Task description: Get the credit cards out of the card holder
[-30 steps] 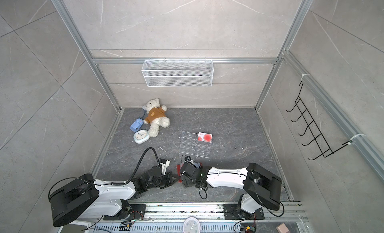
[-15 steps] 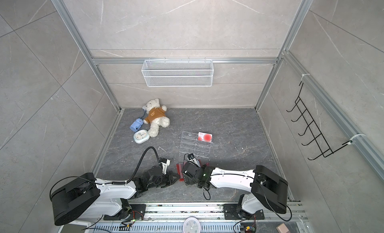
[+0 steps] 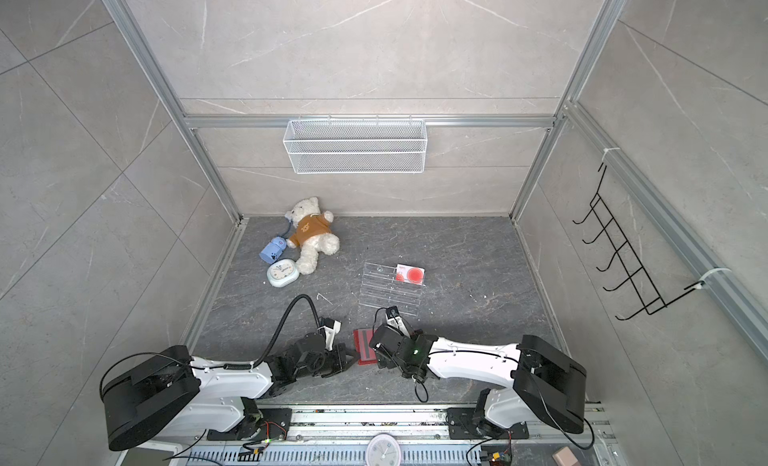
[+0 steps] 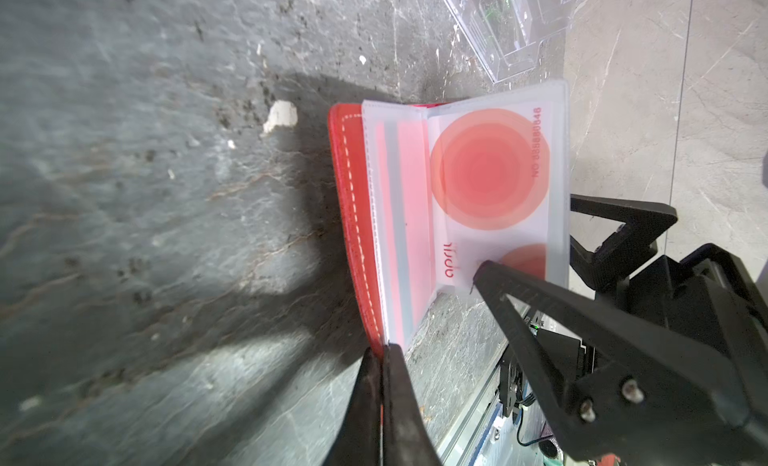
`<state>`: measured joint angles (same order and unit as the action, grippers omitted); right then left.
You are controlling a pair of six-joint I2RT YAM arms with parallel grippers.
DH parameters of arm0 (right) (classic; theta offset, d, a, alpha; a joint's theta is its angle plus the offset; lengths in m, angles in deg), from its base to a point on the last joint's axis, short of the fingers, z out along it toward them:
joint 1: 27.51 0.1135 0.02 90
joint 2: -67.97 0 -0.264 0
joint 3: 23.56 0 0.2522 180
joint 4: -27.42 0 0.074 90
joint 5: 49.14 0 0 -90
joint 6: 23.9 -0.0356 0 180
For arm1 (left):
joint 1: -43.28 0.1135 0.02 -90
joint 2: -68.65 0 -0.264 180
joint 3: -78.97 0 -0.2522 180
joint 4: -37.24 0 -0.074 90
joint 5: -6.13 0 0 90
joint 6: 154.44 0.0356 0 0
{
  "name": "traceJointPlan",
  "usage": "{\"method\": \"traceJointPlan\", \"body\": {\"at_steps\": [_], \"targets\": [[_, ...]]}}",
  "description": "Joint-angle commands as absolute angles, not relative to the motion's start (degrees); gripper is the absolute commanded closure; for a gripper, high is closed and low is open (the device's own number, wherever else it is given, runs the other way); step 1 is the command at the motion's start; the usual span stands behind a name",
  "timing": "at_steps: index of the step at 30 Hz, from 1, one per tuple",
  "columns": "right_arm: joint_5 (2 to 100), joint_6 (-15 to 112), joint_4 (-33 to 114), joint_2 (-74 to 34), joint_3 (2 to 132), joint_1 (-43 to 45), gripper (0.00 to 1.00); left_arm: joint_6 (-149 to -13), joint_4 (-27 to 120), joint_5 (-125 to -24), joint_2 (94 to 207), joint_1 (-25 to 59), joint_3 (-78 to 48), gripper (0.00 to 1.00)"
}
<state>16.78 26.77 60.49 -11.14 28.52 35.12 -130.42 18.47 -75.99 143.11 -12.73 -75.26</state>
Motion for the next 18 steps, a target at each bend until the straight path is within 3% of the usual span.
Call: {"method": "traceJointPlan", "body": {"at_steps": [1,18], "targets": [[14.88,24.97,62.64,-9.05,27.57,34.98,0.00,-129.42,19.27,-75.51,142.70,-13.06,-74.42,1.00],[15.09,24.87,65.21,-3.00,25.79,34.89,0.00,-125.20,31.40,-78.27,137.38,-12.88,-72.99,1.00]]}}
